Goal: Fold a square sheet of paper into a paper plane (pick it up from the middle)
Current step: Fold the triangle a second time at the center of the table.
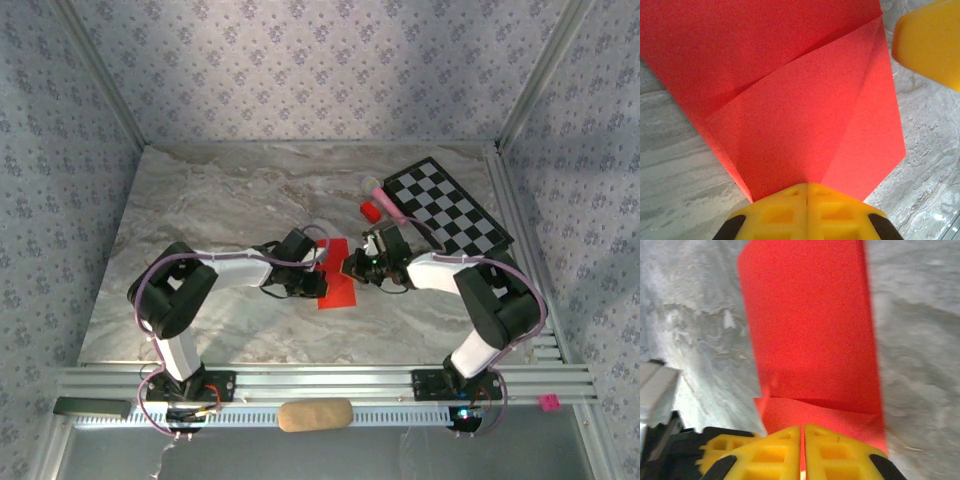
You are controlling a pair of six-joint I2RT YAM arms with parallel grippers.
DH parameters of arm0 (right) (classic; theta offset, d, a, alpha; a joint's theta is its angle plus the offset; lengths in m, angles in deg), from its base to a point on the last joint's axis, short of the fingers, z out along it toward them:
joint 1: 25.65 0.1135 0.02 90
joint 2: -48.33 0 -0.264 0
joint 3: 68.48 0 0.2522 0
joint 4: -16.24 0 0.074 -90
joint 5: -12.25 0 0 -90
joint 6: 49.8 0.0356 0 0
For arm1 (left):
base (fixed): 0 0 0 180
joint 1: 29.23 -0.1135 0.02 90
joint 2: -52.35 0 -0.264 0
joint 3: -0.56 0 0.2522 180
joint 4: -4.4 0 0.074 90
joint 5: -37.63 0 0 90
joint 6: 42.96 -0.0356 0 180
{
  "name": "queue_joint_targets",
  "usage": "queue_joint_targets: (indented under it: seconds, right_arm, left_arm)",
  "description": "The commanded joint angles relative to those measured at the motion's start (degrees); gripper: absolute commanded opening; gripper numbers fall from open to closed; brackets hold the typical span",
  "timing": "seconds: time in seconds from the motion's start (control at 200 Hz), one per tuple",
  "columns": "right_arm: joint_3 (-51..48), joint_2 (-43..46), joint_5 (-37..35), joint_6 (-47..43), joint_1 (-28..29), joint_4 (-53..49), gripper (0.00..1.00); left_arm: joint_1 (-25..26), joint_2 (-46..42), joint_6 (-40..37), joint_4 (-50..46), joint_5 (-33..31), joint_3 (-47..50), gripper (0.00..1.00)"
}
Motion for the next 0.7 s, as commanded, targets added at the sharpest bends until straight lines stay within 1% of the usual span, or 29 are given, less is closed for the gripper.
queue_joint_targets:
  seconds: [0.0,0.12,0.23,0.31,0.405,0.58,0.695]
  right_arm:
    - [1.26,-0.27,1.66,-1.27,1.81,-1.68,0.11]
    - [-0.19,-3.28,1.54,0.34,3.62,0.63,0.09]
    - [-1.72,-5.79,1.00,1.43,2.89,2.69,0.08]
    - [-2.05,-6.54,1.40,1.98,1.08,4.30,0.08]
    - [-1.72,-5.75,0.25,1.43,-0.97,3.31,0.08]
    - [-0.20,-5.80,1.48,1.06,-5.99,3.38,0.09]
    - [0.61,-6.09,0.65,1.27,-8.62,2.22,0.09]
  left_arm:
    - [0.02,0.66,-0.51,-2.51,-2.39,1.37,0.00]
    - [-0.04,0.74,-0.45,-2.60,-2.39,1.19,0.00]
    - [-0.06,0.74,-0.36,-2.36,-2.50,1.50,0.00]
    - [-0.05,1.07,-0.45,-2.14,-2.40,1.80,0.00]
    - [-0.03,1.40,-0.45,-1.67,-2.26,2.34,0.00]
    - [-0.06,1.89,-0.45,-0.63,-1.54,3.03,0.00]
    - [-0.04,1.62,-0.03,-0.10,-1.45,3.26,0.00]
